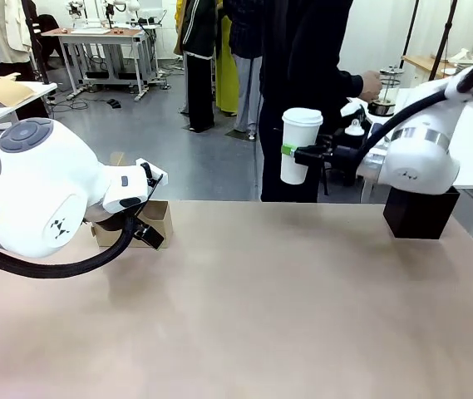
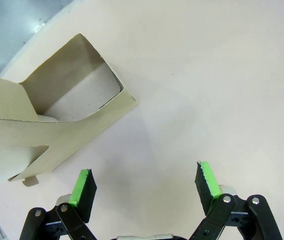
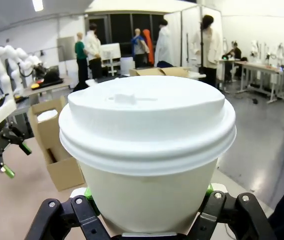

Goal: Pour a drink into a cup and package it in a carrier.
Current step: When a person places the Paper Cup Lid on the 600 ml Paper Cup , lift the 600 ml Paper Cup.

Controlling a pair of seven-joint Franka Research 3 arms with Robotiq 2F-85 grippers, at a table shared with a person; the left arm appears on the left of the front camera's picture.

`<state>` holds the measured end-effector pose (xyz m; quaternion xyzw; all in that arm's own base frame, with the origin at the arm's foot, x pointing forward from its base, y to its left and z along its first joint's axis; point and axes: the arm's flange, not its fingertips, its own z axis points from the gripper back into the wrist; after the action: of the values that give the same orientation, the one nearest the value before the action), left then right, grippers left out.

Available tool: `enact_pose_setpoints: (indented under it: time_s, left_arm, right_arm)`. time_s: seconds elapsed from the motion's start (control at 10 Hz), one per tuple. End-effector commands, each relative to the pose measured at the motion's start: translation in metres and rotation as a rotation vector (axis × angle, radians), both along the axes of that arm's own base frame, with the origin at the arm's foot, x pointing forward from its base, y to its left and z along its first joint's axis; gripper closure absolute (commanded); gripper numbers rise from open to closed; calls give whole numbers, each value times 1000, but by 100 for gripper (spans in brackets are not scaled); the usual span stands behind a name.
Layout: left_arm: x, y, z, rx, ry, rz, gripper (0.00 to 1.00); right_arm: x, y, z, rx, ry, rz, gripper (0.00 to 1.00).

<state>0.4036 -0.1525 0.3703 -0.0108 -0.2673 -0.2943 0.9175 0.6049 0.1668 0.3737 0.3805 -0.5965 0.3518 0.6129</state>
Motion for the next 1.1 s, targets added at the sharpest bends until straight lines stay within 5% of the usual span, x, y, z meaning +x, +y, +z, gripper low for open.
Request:
enact_pose_setpoints:
  time_s: [0.0, 0.6, 1.0]
  left_arm:
    - [0, 1, 0, -3, 1, 0, 0]
    - [0, 1, 0, -3, 1, 0, 0]
    - [0, 1, 0, -3, 1, 0, 0]
  right_arm:
    - [-2, -10, 34, -23, -1, 44, 19]
    - [-73, -57, 186, 4, -79, 63, 19]
    - [-98, -59, 205, -2, -34, 89, 19]
